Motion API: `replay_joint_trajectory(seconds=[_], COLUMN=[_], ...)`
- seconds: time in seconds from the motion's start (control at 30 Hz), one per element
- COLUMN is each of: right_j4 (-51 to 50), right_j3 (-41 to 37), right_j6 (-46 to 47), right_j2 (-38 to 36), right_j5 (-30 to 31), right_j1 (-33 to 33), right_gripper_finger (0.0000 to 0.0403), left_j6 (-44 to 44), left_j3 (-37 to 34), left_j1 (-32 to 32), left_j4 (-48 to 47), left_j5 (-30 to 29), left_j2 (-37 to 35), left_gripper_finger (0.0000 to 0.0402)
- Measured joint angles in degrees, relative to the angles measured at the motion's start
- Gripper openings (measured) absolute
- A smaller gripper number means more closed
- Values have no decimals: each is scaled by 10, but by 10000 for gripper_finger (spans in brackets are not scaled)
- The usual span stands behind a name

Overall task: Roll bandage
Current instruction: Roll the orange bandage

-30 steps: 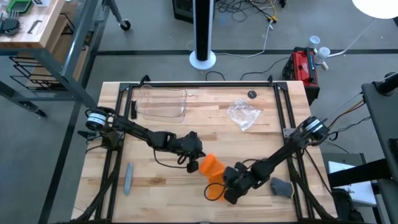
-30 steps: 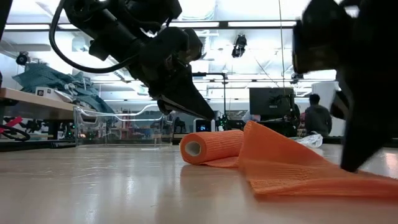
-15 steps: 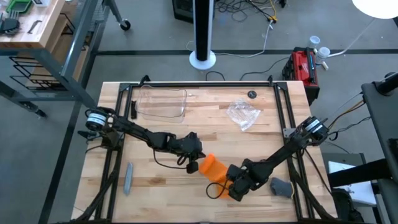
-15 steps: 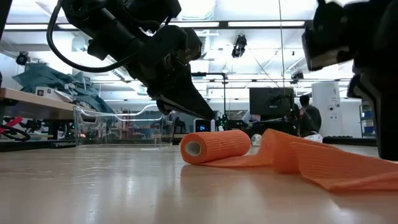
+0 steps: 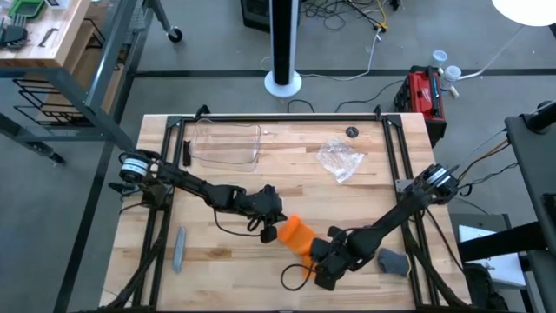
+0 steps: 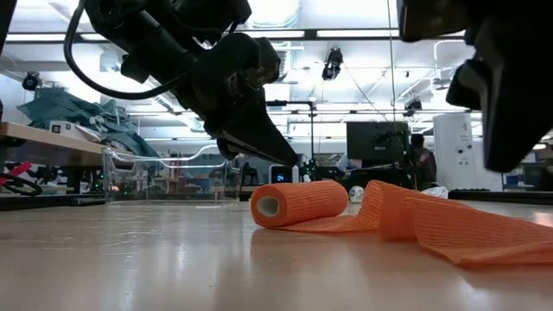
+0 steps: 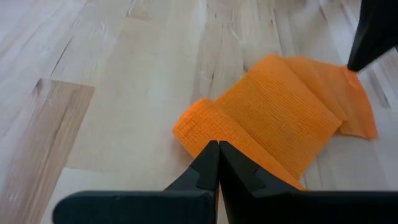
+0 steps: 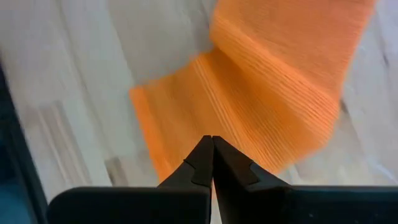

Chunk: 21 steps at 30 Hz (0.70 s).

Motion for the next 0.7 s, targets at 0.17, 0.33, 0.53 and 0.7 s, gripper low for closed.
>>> replay_joint_trajectory(seconds=[0.17, 0.33, 0.53, 0.7], right_j4=[44, 53, 46, 3], right_j3=[-1, 3, 4, 9], right_j6=[4, 19, 50, 62], right_j2=[37, 69, 73, 62], right_j5=[-2, -44, -74, -126], right_j1=[0, 0, 7, 14], right_gripper_finger=[0, 0, 0, 0], left_j6=[-4, -4, -4, -4], left_j3=[0, 0, 0, 0], left_j1=[-1, -1, -2, -3], left_j4=[0, -1, -2, -1], left_j5=[0, 0, -4, -5], left_j2=[0, 0, 0, 0], left_gripper_finger=[0, 0, 0, 0])
